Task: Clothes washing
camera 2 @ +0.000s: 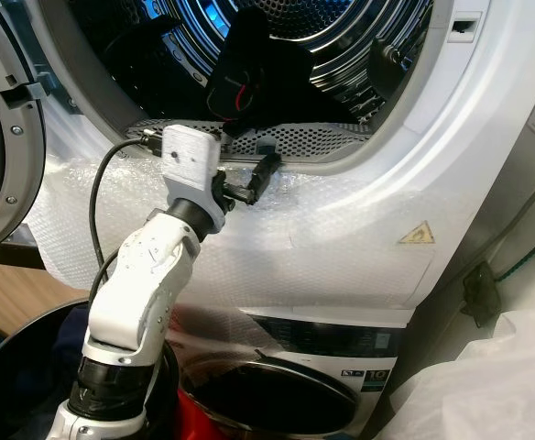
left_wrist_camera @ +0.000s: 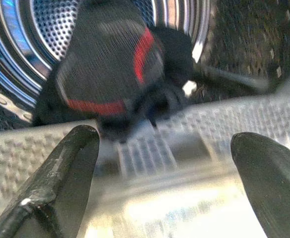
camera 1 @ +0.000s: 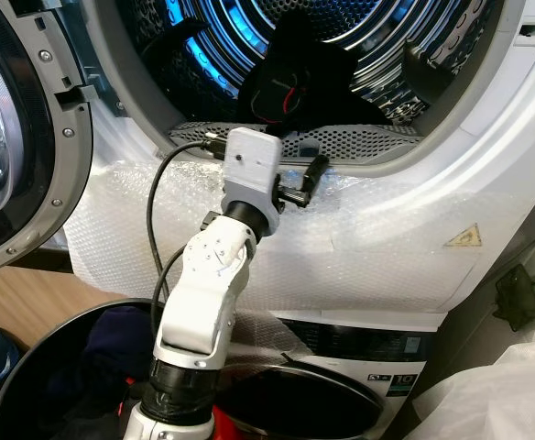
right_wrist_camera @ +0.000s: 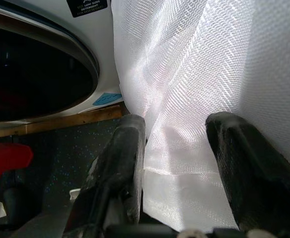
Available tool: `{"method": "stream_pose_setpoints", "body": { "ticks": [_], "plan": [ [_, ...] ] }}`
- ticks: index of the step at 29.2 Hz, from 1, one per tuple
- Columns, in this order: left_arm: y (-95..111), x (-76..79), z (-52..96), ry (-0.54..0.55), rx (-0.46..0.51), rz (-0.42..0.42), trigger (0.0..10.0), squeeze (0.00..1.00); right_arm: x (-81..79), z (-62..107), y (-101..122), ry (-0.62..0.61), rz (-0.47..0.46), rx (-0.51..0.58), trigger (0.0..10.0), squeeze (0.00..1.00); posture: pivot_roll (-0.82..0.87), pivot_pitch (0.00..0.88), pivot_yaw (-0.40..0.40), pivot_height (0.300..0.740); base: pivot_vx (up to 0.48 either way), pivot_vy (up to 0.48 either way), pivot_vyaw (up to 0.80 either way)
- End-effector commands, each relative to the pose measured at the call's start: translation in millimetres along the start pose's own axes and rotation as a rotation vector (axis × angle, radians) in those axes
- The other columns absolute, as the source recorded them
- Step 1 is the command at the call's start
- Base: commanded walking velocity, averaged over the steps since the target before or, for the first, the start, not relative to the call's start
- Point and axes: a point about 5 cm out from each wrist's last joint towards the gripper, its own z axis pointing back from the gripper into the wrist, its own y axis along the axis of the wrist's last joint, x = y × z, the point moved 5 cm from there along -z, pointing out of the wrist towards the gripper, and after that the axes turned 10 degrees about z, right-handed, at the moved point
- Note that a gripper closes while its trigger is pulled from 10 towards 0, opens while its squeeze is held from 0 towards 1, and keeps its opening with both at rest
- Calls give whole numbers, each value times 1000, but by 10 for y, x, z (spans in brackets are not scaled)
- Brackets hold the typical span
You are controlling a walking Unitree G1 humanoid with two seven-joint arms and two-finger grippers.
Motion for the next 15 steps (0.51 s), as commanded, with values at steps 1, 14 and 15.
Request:
{"method": "stream_pose_setpoints", "body": {
  "ticks": [1, 14, 15],
  "plan": [
    [133, 74, -73, -6, 39, 60, 10000, 0, -12, 13, -51, 5, 1, -20, 10000, 0, -59, 0, 70, 740, 0, 0, 0],
    [274, -235, -565, -76, -62, 56, 10000, 0, -2, 20, -64, 5, 11, -18, 10000, 0, -86, 0, 76, 740, 0, 0, 0],
    [287, -276, -633, -87, -81, 59, 10000, 0, 1, 18, -57, 6, 14, -16, 10000, 0, -88, 0, 77, 740, 0, 0, 0]
  ]
}}
